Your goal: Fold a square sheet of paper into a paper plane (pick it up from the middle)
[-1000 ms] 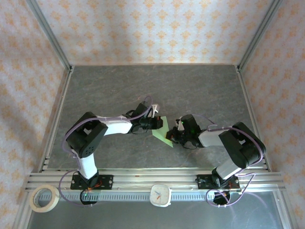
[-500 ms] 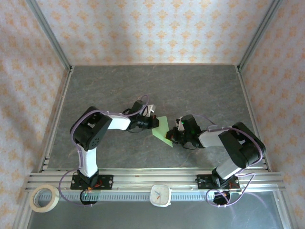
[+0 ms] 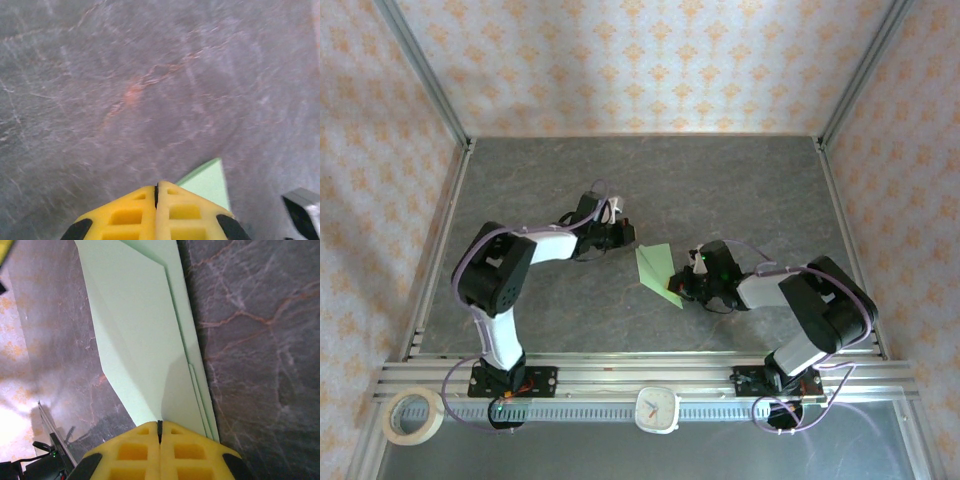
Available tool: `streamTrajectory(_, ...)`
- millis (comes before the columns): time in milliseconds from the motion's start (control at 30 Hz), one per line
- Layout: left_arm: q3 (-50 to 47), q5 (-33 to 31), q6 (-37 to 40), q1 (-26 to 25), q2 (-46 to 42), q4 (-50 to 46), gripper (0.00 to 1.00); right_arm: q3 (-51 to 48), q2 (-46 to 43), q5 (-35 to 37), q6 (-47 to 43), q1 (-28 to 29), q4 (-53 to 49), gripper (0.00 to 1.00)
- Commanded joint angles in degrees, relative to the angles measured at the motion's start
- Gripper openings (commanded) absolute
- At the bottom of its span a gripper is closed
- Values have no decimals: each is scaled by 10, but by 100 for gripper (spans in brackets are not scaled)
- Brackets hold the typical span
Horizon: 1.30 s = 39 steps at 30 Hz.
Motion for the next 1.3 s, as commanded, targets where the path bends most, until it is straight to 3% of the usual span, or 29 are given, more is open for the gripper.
streamTrajectory(0,-9,-15,-11,-28,-46,6,4,0,-20,-9,8,0,-47,0)
streamTrajectory(133,-10,-23,-12,-71,-44,3,4,4,-97,-4,27,0,-48,14)
streamTrajectory(300,0,-31,-14,-100,-12,2,4,12,-179,117,6,-2,-206,26)
streamTrajectory(400,6,-30,-16,-105,2,6,4,-6,-205,92,17,-2,-225,31)
streamTrajectory(533,10,-33,-10,-107,16,-1,3,-40,-225,46,52,2,-219,34)
streamTrajectory(800,2,-37,-4,-107,63,-2,3,-73,-246,20,106,27,-188,37)
streamTrajectory(1267,-30,-31,5,-110,68,-4,3,-77,-201,79,145,33,-182,39)
